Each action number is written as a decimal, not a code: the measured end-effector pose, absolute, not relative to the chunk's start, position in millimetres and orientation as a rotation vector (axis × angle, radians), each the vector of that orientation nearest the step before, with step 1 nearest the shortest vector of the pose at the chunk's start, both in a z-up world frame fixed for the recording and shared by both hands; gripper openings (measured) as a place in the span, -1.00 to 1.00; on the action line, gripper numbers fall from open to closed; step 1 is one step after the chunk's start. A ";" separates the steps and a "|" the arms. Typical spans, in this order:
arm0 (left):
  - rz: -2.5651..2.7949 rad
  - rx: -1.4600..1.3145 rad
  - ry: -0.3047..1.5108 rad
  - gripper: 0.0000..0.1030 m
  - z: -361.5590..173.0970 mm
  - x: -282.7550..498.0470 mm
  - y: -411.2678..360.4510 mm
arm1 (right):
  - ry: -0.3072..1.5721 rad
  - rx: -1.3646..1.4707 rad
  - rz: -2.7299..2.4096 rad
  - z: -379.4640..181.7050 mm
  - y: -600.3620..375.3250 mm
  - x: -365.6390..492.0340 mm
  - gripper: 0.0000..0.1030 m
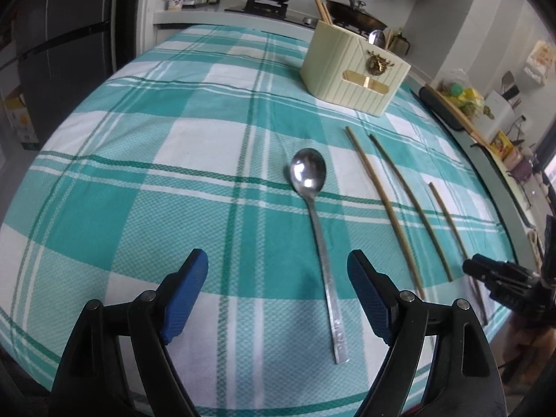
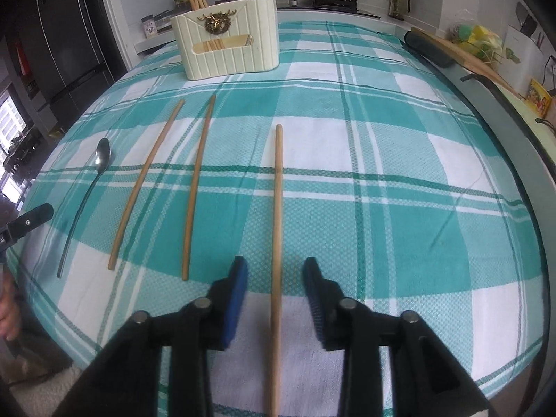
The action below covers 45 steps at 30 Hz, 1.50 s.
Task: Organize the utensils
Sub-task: 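Carry the spoon with the left tool into the caddy while the right tool drops its chopstick in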
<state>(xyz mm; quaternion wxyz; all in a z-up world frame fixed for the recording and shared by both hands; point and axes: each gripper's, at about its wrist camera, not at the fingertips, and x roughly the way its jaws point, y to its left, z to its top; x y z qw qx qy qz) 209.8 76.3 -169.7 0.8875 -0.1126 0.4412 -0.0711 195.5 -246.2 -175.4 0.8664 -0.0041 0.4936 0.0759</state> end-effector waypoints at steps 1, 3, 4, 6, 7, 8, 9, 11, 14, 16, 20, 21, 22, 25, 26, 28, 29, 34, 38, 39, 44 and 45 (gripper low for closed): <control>-0.143 -0.224 0.927 0.63 -169.1 215.1 70.3 | 1.030 -0.018 0.165 -175.2 -246.2 197.3 -0.21; -0.131 -0.188 0.944 0.63 -170.0 228.3 57.3 | 1.038 -0.028 0.179 -176.3 -245.3 202.8 -0.21; -0.117 -0.168 0.953 0.63 -171.9 235.0 52.3 | 1.043 -0.030 0.195 -176.9 -244.1 205.7 -0.21; -0.086 -0.141 0.979 0.63 -177.6 249.9 43.4 | 1.036 -0.057 0.215 -177.6 -239.9 212.0 -0.21; -0.070 -0.134 0.990 0.63 -181.2 256.8 40.9 | 1.038 -0.071 0.223 -178.4 -238.4 214.8 -0.21; -0.048 -0.123 0.997 0.63 -183.9 262.2 38.4 | 1.038 -0.084 0.230 -179.1 -237.2 218.6 -0.21; -0.024 -0.104 0.990 0.63 -184.2 266.2 35.4 | 1.038 -0.098 0.233 -179.5 -236.6 222.5 -0.21; 0.000 -0.087 1.000 0.62 -185.4 273.9 31.2 | 1.038 -0.133 0.246 -180.4 -234.3 231.8 -0.21; 0.025 -0.104 1.008 0.60 -185.7 283.8 28.8 | 1.052 -0.157 0.271 -180.7 -231.4 250.1 -0.21; 0.052 -0.097 1.009 0.44 -185.6 289.6 26.6 | 1.057 -0.168 0.284 -181.0 -229.2 264.9 -0.21; 0.047 -0.082 0.990 -0.29 -182.7 299.7 23.4 | 1.054 -0.164 0.290 -181.0 -225.0 293.1 -0.60; 0.040 -0.079 0.991 -0.30 -182.5 301.5 23.7 | 1.053 -0.164 0.289 -181.1 -224.4 299.2 -0.80; 0.027 -0.075 0.986 -0.30 -181.7 302.4 23.8 | 1.051 -0.158 0.285 -181.1 -224.7 304.5 -0.84; -0.012 -0.081 0.959 -0.30 -172.1 298.8 27.1 | 1.055 -0.086 0.285 -179.7 -230.4 313.7 -0.87; -0.017 -0.080 0.936 -0.30 -164.8 294.6 29.1 | 1.044 -0.057 0.288 -176.7 -233.2 313.4 -0.87; -0.033 -0.075 0.889 -0.30 -147.1 286.1 31.1 | 1.003 -0.018 0.295 -165.1 -238.6 307.9 -0.87; -0.042 -0.075 0.868 -0.30 -137.5 282.1 31.6 | 0.979 0.002 0.298 -157.0 -241.6 303.7 -0.87; -0.096 -0.084 0.765 -0.30 -89.0 257.1 35.4 | 0.841 0.042 0.317 -105.2 -251.9 276.5 -0.87; -0.129 -0.094 0.695 -0.30 -58.1 239.6 36.4 | 0.741 0.050 0.338 -63.2 -257.1 251.4 -0.87; -0.135 -0.098 0.680 -0.30 -51.7 236.8 36.7 | 0.715 0.050 0.340 -53.7 -257.9 245.5 -0.87; -0.177 -0.125 0.631 -0.31 -26.8 232.9 35.9 | 0.601 0.043 0.337 -17.9 -257.9 224.7 -0.87; -0.184 -0.126 0.625 -0.31 -22.6 233.9 35.1 | 0.581 0.040 0.335 -12.7 -256.9 222.0 -0.87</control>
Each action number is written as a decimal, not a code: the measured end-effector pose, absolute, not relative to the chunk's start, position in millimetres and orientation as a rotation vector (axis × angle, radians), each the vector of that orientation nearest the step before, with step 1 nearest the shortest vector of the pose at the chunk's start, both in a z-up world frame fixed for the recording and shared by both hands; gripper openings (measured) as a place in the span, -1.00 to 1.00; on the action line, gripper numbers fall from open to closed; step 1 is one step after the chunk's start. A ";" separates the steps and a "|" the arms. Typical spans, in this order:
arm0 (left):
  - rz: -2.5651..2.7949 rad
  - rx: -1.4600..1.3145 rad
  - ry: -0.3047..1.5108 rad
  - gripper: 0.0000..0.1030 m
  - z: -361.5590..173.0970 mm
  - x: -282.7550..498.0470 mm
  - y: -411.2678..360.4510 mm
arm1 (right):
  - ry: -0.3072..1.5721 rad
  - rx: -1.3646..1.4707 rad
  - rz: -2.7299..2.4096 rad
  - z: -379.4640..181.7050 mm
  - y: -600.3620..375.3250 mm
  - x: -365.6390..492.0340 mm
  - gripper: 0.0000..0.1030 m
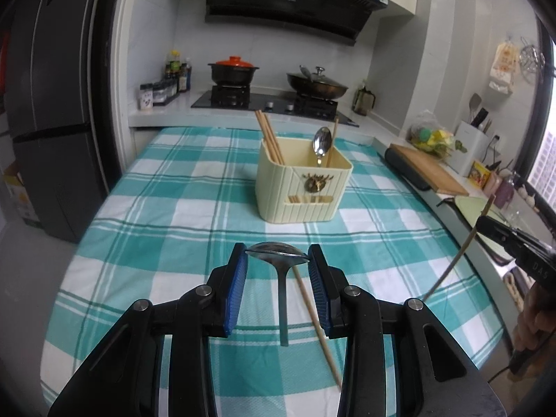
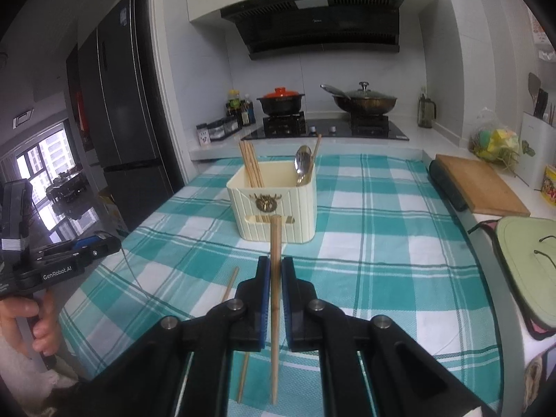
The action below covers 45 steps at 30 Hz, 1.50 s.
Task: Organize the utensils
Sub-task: 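Carry the spoon with the left tool into the caddy while the right tool drops its chopstick in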
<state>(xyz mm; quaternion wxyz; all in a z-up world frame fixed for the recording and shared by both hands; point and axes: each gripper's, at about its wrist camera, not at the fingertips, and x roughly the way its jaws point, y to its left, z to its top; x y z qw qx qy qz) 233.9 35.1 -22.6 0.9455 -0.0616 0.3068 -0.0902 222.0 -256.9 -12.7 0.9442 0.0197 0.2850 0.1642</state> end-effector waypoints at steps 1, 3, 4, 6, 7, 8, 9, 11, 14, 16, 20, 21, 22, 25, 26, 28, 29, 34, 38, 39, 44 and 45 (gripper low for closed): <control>-0.189 -0.125 0.621 -0.31 -18.8 234.9 34.0 | 0.561 0.037 0.332 -8.2 -255.8 220.2 -0.87; -0.196 -0.121 0.614 -0.31 -12.1 238.4 32.5 | 0.520 0.030 0.326 0.1 -253.5 217.8 -0.87; -0.200 -0.122 0.612 -0.31 -8.9 240.5 32.6 | 0.503 0.026 0.322 3.3 -252.7 217.9 -0.87; -0.213 -0.130 0.612 -0.31 -1.9 244.2 33.6 | 0.483 0.024 0.315 7.7 -251.1 219.8 -0.87; -0.219 -0.133 0.614 -0.31 1.8 247.1 34.3 | 0.479 0.027 0.313 9.8 -250.9 223.0 -0.87; -0.225 -0.137 0.615 -0.31 5.6 249.8 34.7 | 0.476 0.031 0.312 11.7 -250.9 224.5 -0.87; -0.231 -0.141 0.617 -0.31 9.7 253.5 35.5 | 0.474 0.032 0.310 13.8 -250.9 228.1 -0.87; -0.245 -0.149 0.621 -0.31 18.8 261.9 36.9 | 0.472 0.028 0.308 17.9 -250.8 235.0 -0.87; -0.261 -0.154 0.617 -0.31 35.6 277.5 37.7 | 0.466 0.021 0.307 26.1 -251.4 249.6 -0.87; -0.270 -0.155 0.604 -0.31 50.3 289.5 38.8 | 0.461 0.017 0.305 33.5 -252.3 261.4 -0.87; -0.268 -0.149 0.559 -0.31 83.6 319.1 37.3 | 0.437 0.017 0.303 56.6 -254.0 292.4 -0.87; -0.266 -0.149 0.546 -0.31 91.4 327.2 36.7 | 0.424 0.018 0.302 63.8 -254.1 300.7 -0.87; -0.264 -0.148 0.534 -0.31 98.9 336.1 36.4 | 0.412 0.020 0.302 70.8 -253.2 308.5 -0.87; -0.251 -0.150 0.506 -0.31 116.4 365.1 31.4 | 0.373 0.021 0.307 90.8 -248.9 335.0 -0.87; -0.241 -0.156 0.499 -0.31 119.9 376.0 29.9 | 0.361 0.021 0.310 95.9 -247.1 343.7 -0.87; -0.222 -0.174 0.490 -0.31 122.6 398.2 26.6 | 0.337 0.027 0.312 103.9 -243.6 362.8 -0.87; -0.213 -0.183 0.489 -0.31 121.6 409.2 25.1 | 0.327 0.033 0.314 106.0 -241.8 373.5 -0.87; -0.173 -0.203 0.519 -0.31 94.7 459.7 10.3 | 0.318 0.028 0.310 89.7 -229.9 423.4 -0.87; -0.148 -0.175 0.604 -0.31 55.5 493.4 -3.0 | 0.421 0.016 0.337 56.4 -221.1 460.7 -0.87; -0.143 -0.168 0.628 -0.31 45.0 500.0 -5.8 | 0.457 0.020 0.342 46.9 -220.1 469.7 -0.87; -0.128 -0.134 0.731 -0.31 2.8 526.7 -15.7 | 0.634 0.016 0.357 5.1 -214.3 505.6 -0.87; -0.123 -0.125 0.746 -0.31 -3.2 530.8 -16.9 | 0.661 0.017 0.349 -0.9 -213.9 511.3 -0.87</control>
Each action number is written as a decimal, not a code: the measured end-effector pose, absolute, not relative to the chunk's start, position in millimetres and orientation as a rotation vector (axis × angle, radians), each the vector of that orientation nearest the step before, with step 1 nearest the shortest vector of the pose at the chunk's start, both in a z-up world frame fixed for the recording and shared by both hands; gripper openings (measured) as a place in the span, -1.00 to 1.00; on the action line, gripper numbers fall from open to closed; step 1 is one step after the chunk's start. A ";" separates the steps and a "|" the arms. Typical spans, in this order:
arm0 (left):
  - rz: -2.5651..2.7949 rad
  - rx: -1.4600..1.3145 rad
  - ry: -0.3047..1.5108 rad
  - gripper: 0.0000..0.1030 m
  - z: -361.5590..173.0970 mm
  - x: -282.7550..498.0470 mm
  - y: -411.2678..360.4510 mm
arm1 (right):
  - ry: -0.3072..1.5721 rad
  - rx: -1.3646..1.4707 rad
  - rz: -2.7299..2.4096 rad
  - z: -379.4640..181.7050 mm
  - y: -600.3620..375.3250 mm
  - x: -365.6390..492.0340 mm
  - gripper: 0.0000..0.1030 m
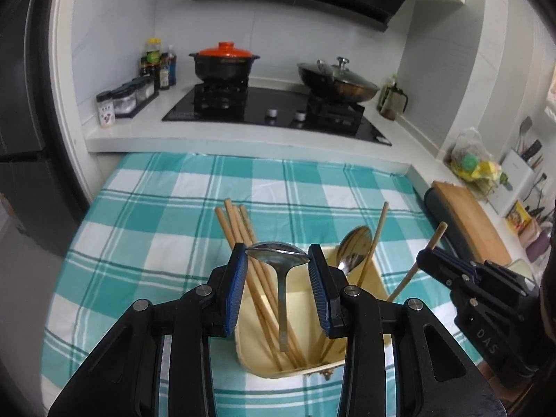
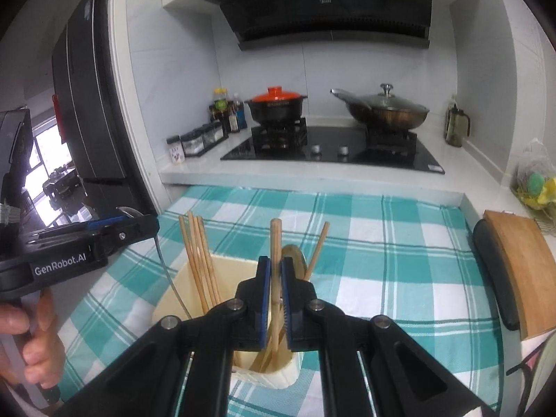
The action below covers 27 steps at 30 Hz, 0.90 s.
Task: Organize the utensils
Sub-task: 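Carry the spoon with the left tool into the caddy while the right tool drops its chopstick in, then withdraw both open tools back over the last two chopsticks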
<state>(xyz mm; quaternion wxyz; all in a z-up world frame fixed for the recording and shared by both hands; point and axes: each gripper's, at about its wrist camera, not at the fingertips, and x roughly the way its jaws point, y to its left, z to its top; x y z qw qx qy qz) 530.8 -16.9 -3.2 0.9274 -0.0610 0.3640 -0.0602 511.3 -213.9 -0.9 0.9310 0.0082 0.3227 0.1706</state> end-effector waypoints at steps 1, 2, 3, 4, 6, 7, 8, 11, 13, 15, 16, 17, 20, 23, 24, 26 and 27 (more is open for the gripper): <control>-0.118 -0.115 0.761 -0.30 -8.0 534.1 -18.9 | 0.679 0.019 0.343 -6.0 -214.0 515.6 -0.87; -0.111 -0.107 0.778 -0.28 -11.9 537.4 -19.5 | 0.696 0.020 0.343 -10.1 -214.0 519.7 -0.87; -0.105 -0.104 0.795 -0.28 -14.9 539.0 -19.2 | 0.707 0.022 0.340 -12.5 -214.1 523.1 -0.86; -0.103 -0.105 0.805 -0.27 -16.2 537.9 -17.5 | 0.711 0.035 0.332 -13.7 -215.3 525.5 -0.86; -0.111 -0.109 0.796 -0.22 -13.2 526.8 -10.6 | 0.720 0.081 0.329 -11.9 -221.2 526.4 -0.86; -0.117 -0.101 0.786 -0.03 -9.9 518.0 -5.6 | 0.720 0.102 0.326 -9.1 -225.0 525.2 -0.84; -0.119 -0.083 0.774 0.18 -6.4 505.2 -0.9 | 0.714 0.118 0.323 -4.8 -229.1 519.8 -0.80; -0.125 0.011 0.741 0.43 0.5 458.5 12.9 | 0.682 0.129 0.339 8.8 -242.5 488.0 -0.35; -0.139 0.071 0.750 0.53 -3.0 421.7 22.3 | 0.676 0.115 0.352 11.9 -252.5 459.4 -0.33; -0.149 0.119 0.776 0.60 -15.4 382.2 31.9 | 0.689 0.078 0.355 8.4 -260.9 428.8 -0.33; -0.153 0.134 0.794 0.63 -24.3 363.6 35.9 | 0.698 0.055 0.351 4.4 -264.6 412.6 -0.33; -0.154 0.141 0.814 0.63 -35.2 343.9 39.9 | 0.708 0.034 0.344 -2.6 -268.7 394.0 -0.33; -0.139 0.099 0.873 0.63 -74.4 290.8 49.0 | 0.727 -0.008 0.317 -31.2 -277.1 338.1 -0.33; -0.108 0.009 0.909 0.63 -112.1 249.8 51.5 | 0.741 -0.003 0.284 -70.3 -279.2 282.7 -0.33; -0.097 -0.027 0.919 0.63 -122.8 240.1 51.9 | 0.744 0.009 0.264 -85.2 -279.8 264.3 -0.33; -0.076 -0.096 0.935 0.63 -140.7 223.4 49.9 | 0.749 0.045 0.219 -113.6 -280.9 231.6 -0.33; -0.071 -0.117 0.943 0.63 -147.4 216.5 47.3 | 0.751 0.061 0.187 -125.9 -280.8 217.5 -0.33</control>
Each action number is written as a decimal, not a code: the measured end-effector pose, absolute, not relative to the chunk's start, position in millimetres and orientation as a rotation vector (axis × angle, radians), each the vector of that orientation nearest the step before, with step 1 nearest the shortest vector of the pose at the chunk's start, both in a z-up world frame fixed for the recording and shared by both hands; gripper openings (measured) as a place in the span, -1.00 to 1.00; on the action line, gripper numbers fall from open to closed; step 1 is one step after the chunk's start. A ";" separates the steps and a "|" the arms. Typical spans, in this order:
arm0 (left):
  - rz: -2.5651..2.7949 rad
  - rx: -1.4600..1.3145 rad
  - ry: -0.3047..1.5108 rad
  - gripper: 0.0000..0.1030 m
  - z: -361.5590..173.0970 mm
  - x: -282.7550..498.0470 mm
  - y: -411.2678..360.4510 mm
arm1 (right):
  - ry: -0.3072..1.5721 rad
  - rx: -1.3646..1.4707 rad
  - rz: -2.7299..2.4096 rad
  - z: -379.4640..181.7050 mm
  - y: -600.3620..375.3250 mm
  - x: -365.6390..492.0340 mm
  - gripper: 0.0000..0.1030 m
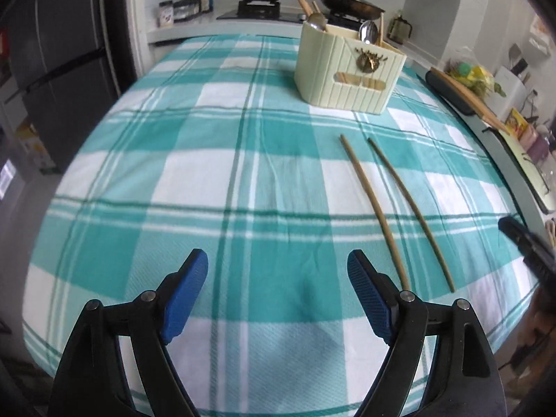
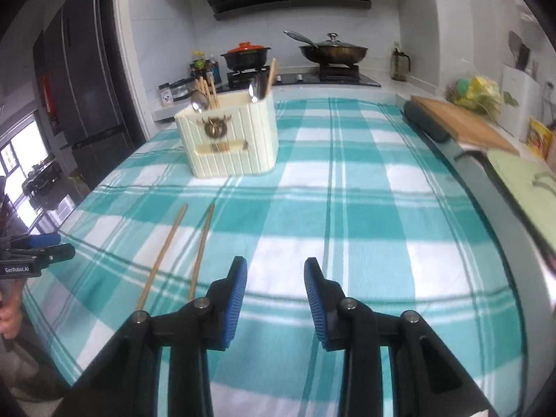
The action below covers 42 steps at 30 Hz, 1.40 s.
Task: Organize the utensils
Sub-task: 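Withdraw both open tools back over the last two chopsticks, then grasp a wooden chopstick with the left tool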
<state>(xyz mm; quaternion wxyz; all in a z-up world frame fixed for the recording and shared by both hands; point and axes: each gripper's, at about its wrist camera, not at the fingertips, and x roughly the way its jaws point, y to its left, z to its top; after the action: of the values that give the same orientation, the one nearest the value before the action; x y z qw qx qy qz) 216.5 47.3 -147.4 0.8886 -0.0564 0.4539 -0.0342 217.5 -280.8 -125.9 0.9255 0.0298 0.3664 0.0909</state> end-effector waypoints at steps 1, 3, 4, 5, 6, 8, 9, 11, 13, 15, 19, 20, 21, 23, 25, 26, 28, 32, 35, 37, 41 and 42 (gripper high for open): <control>-0.072 -0.128 0.952 0.63 -152.6 211.6 43.7 | 0.750 0.074 0.155 -136.8 -280.8 201.8 -0.33; -0.077 -0.115 0.953 0.63 -157.2 201.3 35.2 | 0.753 0.094 0.120 -153.0 -278.7 179.1 -0.33; -0.072 -0.097 0.943 0.63 -157.9 196.9 30.8 | 0.763 0.107 0.126 -158.3 -277.8 170.4 -0.33; -0.066 -0.079 0.933 0.63 -157.5 194.2 25.6 | 0.771 0.108 0.145 -161.5 -276.2 164.9 -0.33; -0.064 -0.069 0.929 0.63 -156.9 192.4 21.8 | 0.770 0.092 0.152 -162.7 -273.6 160.5 -0.33; -0.080 -0.074 0.930 0.63 -155.7 192.8 14.6 | 0.765 0.063 0.147 -162.9 -270.1 155.0 -0.33; -0.084 -0.076 0.930 0.63 -154.8 193.6 11.6 | 0.770 0.071 0.158 -163.2 -269.8 154.7 -0.33; -0.083 -0.065 0.923 0.63 -152.0 195.2 5.2 | 0.766 0.086 0.165 -162.7 -267.7 153.6 -0.33; -0.089 -0.060 0.913 0.63 -149.2 197.1 0.1 | 0.758 0.073 0.187 -161.0 -262.9 152.9 -0.33; -0.113 -0.064 0.906 0.63 -147.4 203.3 -7.0 | 0.759 0.056 0.219 -159.6 -255.1 153.3 -0.33; -0.139 -0.011 0.888 0.62 -150.9 229.3 -29.7 | 0.791 0.007 0.286 -158.9 -235.0 167.7 -0.33; -0.145 -0.004 0.897 0.62 -154.4 237.6 -34.7 | 0.799 -0.002 0.300 -159.0 -230.2 172.5 -0.33; -0.151 -0.005 0.909 0.61 -158.2 245.1 -39.1 | 0.807 -0.007 0.320 -158.9 -225.5 177.8 -0.33; -0.154 -0.002 0.934 0.53 -165.9 257.1 -46.4 | 0.838 -0.032 0.365 -160.8 -214.6 189.4 -0.33; -0.146 0.017 0.955 0.45 -173.4 264.4 -52.6 | 0.862 -0.076 0.403 -164.7 -203.4 198.4 -0.33; -0.140 0.028 0.965 0.39 -176.9 266.5 -54.6 | 0.865 -0.097 0.409 -167.2 -199.1 200.7 -0.33; -0.134 0.035 0.987 0.17 -183.8 267.8 -56.2 | 0.880 -0.133 0.420 -173.7 -191.9 205.3 -0.34; -0.154 0.058 0.954 -0.49 -182.6 260.0 -61.2 | 0.896 -0.143 0.414 -182.4 -188.5 207.8 -0.72; -0.150 0.097 0.944 -0.90 -181.6 256.6 -66.7 | 0.897 -0.098 0.387 -183.0 -196.9 209.7 -0.89; -0.142 0.096 0.939 -0.92 -181.5 253.6 -64.6 | 0.897 -0.056 0.356 -183.1 -205.3 210.0 -0.90; -0.082 0.070 0.943 -0.92 -181.0 246.3 -47.1 | 0.894 -0.006 0.257 -183.3 -225.4 205.5 -0.90; -0.059 0.064 0.944 -0.92 -181.0 244.3 -40.6 | 0.895 0.003 0.229 -183.4 -231.3 203.0 -0.90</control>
<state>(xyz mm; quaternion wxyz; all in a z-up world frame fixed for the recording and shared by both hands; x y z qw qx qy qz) 244.3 -40.6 -181.0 0.8899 0.0306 0.4543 -0.0285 203.0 -231.3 -183.4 0.8952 0.0015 0.4317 0.1103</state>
